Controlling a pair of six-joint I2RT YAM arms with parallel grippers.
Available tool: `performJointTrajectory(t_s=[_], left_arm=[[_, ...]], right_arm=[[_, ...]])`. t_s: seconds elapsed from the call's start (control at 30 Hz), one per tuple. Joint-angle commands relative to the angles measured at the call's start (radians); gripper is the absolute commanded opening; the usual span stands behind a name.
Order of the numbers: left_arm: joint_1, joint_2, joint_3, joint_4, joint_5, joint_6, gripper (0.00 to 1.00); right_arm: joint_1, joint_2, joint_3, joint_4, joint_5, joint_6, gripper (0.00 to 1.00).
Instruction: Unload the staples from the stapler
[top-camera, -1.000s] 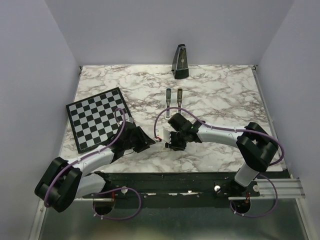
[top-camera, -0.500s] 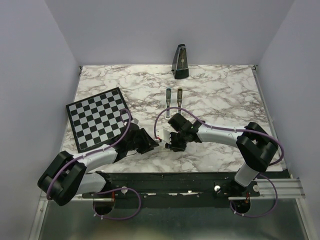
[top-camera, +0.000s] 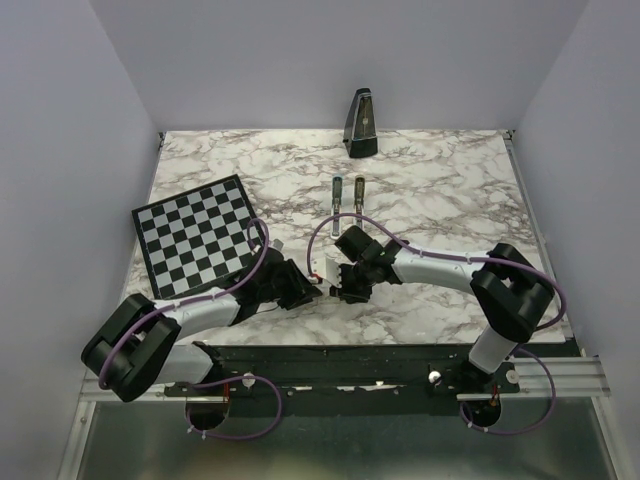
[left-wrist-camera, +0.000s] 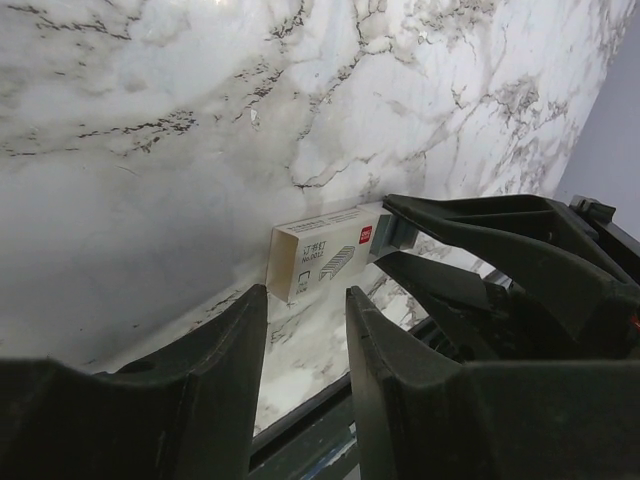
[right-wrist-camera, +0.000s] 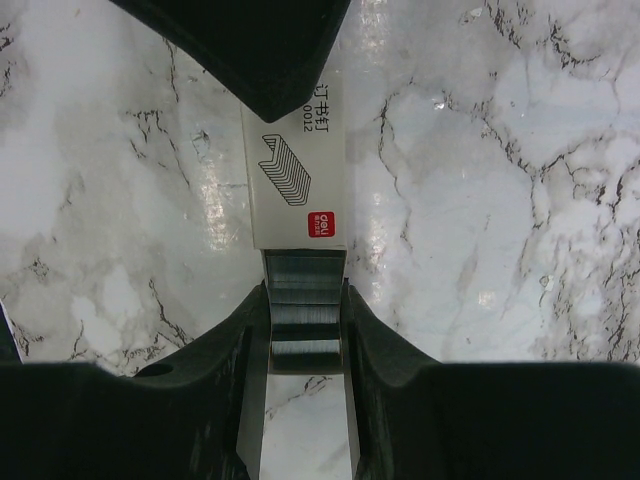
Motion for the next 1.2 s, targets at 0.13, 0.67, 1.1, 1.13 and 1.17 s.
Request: performJointTrajectory(t_s=[0.13,0.67,1.1,1.13,1.17], left_arm=[[-0.011,0.025,-0.004,0.044,0.018,-0.003,0.43],[-0.014,0.056,0.006,0.058,0.023,0.011,0.39],[-0.025,0.073,0.016,0.064,0.024,0.009,0.38],[-0.026,0.071,0.019,0.064,0.026,0.009,0.38],[-0.026,0.074,0.021,0.064,0.024,0.009,0.38]], right_arm=[[-0.002,0.031,0.029,-0.032,-0.055,0.009,0.37],[-0.001,0.034,0.034,-0.042,-0.062,0.004,0.37],[-0.001,0.043,0.048,-0.046,-0.058,0.004,0.37],[-0.001,0.043,0.049,-0.046,-0.055,0.004,0.37],[-0.002,0.045,0.049,-0.046,-0.057,0.004,0.37]])
